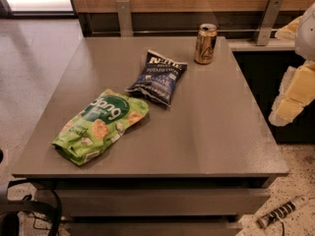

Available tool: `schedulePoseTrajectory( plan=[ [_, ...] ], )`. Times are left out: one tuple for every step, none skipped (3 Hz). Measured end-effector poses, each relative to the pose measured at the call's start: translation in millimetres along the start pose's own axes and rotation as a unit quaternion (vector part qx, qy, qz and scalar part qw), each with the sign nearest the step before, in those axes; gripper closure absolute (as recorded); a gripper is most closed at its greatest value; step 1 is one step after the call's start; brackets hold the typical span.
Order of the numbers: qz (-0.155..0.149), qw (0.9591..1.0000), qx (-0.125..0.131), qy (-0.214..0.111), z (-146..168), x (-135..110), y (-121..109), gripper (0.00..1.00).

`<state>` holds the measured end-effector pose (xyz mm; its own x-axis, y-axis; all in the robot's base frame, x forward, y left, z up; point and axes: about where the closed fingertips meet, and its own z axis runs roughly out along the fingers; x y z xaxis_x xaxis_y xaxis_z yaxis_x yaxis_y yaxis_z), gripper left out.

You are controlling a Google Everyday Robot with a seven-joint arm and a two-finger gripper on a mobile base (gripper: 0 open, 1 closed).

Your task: Move orange can near green rice chip bag

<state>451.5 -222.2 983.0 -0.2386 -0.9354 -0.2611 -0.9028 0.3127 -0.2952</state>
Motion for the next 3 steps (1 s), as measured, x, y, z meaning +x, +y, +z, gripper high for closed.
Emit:
schedulePoseTrajectory(
  plan=[
    [0.07,0.9948,0.034,-0.065,20.5,19.7,-33.3,0.0],
    [0.144,0.9768,0.052,-0.15,49.4,31.8,-57.2,0.0],
    [0.212,0.9361,0.097,-0.263,73.1,22.7,-106.8,0.0]
  ],
)
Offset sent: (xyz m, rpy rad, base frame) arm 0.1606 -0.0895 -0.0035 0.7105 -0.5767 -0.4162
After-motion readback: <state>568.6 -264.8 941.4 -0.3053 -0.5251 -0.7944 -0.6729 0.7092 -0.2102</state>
